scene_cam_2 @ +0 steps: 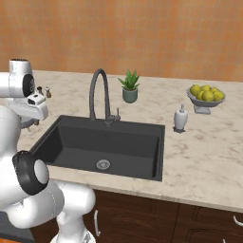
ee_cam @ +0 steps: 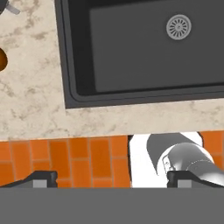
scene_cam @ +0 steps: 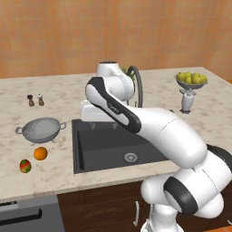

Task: Put the colander in the sink, put the orange, mango in the colander, and turn on the sink faucet and pour water over the colander.

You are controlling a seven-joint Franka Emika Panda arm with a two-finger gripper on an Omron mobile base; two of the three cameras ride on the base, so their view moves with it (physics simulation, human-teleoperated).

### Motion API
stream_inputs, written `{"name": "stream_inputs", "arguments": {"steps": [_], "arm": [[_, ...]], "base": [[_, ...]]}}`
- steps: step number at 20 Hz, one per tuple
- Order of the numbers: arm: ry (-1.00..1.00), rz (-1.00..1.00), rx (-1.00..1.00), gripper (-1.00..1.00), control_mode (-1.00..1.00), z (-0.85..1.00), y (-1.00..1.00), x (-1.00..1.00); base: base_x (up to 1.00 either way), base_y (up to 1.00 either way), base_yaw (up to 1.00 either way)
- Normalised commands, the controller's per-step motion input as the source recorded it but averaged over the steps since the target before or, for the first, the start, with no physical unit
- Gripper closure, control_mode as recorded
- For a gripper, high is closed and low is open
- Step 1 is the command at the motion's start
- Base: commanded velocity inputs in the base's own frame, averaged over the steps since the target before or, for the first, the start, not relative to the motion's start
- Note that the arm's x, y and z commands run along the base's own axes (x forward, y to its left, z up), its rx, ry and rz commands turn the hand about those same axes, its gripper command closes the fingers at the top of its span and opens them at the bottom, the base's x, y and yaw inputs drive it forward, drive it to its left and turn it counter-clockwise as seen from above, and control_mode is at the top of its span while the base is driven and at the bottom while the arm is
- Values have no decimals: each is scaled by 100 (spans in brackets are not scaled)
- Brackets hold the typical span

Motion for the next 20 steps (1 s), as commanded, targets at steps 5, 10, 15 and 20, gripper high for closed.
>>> {"name": "stream_inputs", "arguments": {"steps": [5,10,15,20], "arm": [[2,-4,0,-100,-100,-11,39,10],[0,-9,0,-100,-100,-10,65,36],[0,-7,-1,-100,-100,-12,59,34],[0,-5,-1,-100,-100,-13,54,27]], "base": [[0,0,0],[0,0,0],[0,0,0],[0,0,0]]}}
